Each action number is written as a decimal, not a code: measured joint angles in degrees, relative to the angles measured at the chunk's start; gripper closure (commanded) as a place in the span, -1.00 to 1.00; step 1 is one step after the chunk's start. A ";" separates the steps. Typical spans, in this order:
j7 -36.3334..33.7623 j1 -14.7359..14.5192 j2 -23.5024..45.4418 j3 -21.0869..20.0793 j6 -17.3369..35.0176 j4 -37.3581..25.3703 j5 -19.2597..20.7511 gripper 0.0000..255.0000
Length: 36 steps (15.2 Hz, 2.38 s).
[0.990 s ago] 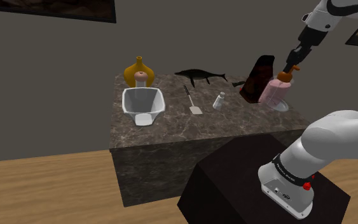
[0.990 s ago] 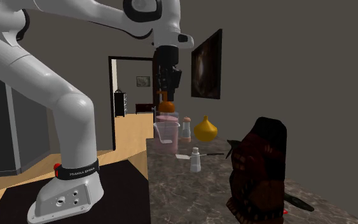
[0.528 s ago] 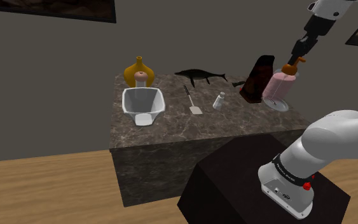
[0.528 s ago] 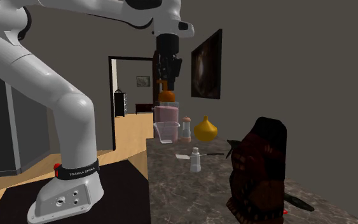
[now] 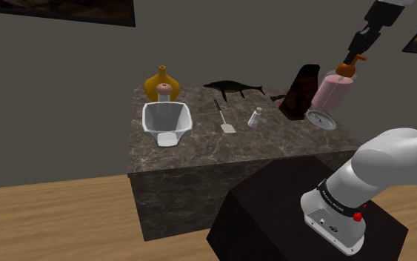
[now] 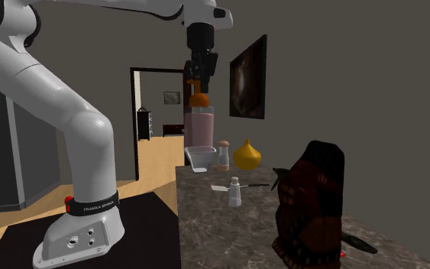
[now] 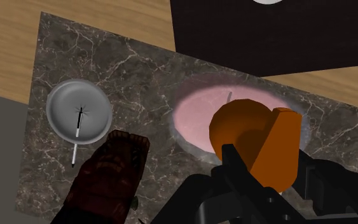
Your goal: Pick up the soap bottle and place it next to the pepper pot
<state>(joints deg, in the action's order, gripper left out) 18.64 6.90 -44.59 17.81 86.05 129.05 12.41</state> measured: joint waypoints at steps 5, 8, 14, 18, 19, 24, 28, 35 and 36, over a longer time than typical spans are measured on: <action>-1.16 -0.77 1.91 -1.40 -1.90 -3.59 -1.31 1.00; -4.35 -2.20 5.05 -3.73 -0.04 -4.47 -3.45 1.00; -10.57 -4.95 12.10 -8.43 1.97 -8.99 -7.36 1.00; -14.81 -6.72 17.89 -11.50 4.02 -12.44 -9.55 1.00; -15.90 -7.13 18.74 -12.31 3.72 -13.57 -9.98 1.00; -20.20 -8.91 27.31 -15.24 4.72 -21.09 -11.62 1.00; -23.64 -10.28 34.11 -17.40 4.75 -27.83 -12.29 1.00; -29.50 -12.97 47.76 -20.63 3.28 -42.94 -12.20 1.00; -30.29 -13.40 50.29 -20.99 2.60 -46.12 -12.05 1.00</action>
<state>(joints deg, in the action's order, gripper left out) -11.65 -6.50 5.70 -3.18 88.65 82.94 0.37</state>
